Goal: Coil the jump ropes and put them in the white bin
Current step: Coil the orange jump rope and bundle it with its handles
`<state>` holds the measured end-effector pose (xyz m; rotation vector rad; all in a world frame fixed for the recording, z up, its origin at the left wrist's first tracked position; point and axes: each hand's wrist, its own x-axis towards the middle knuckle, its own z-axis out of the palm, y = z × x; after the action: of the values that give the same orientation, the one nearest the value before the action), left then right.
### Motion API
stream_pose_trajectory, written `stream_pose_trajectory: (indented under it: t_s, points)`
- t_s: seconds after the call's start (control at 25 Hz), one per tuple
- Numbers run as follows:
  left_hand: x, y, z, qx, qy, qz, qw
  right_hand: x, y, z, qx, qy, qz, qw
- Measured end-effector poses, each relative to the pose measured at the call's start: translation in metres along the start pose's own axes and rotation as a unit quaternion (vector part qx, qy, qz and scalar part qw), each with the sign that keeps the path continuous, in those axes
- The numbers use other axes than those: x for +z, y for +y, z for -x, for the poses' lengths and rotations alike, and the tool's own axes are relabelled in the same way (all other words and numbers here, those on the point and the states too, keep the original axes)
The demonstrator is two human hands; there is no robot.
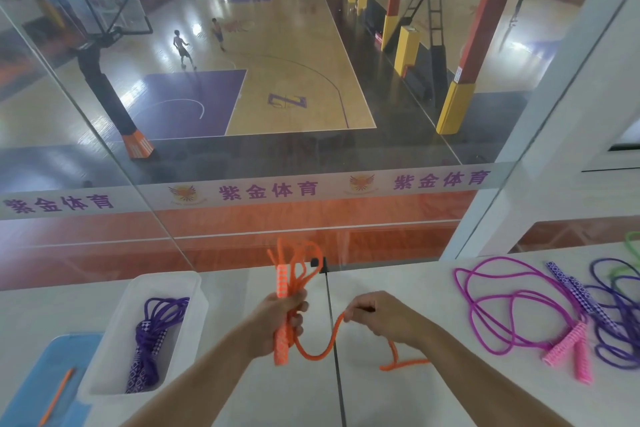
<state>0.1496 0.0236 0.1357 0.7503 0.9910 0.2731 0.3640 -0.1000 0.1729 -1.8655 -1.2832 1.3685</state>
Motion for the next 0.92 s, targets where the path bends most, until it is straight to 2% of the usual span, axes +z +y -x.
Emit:
stream_pose_trajectory:
  t_s: [0.12,0.2,0.4,0.48,0.6,0.72,0.84,0.92]
  points:
    - [0.021,-0.013,0.009,-0.03,-0.065,-0.052,0.996,0.005,-0.006,-0.017,-0.032,0.098,0.035,0.994]
    - [0.029,-0.018,0.012,-0.044,-0.092,-0.069,0.992,0.009,-0.002,-0.029,-0.028,0.136,0.051,0.989]
    - [0.032,-0.022,0.012,-0.049,-0.07,-0.157,0.984,0.018,0.007,-0.042,-0.026,0.157,0.072,0.985]
    - [0.027,-0.021,0.012,-0.061,-0.067,-0.15,0.984,0.018,0.012,-0.044,-0.02,0.161,0.08,0.984]
    - [0.009,-0.019,0.009,-0.053,-0.07,-0.033,0.996,0.008,0.025,-0.041,-0.024,0.178,0.061,0.982]
    - [-0.013,-0.011,-0.002,-0.012,-0.002,0.116,0.993,-0.012,0.038,-0.03,-0.011,0.194,0.04,0.98]
    - [-0.033,0.01,-0.011,0.059,0.056,0.262,0.962,-0.029,0.053,-0.022,0.019,0.208,0.018,0.978]
    - [-0.036,0.019,-0.011,0.09,0.066,0.323,0.94,-0.027,0.057,-0.019,0.039,0.2,-0.022,0.979]
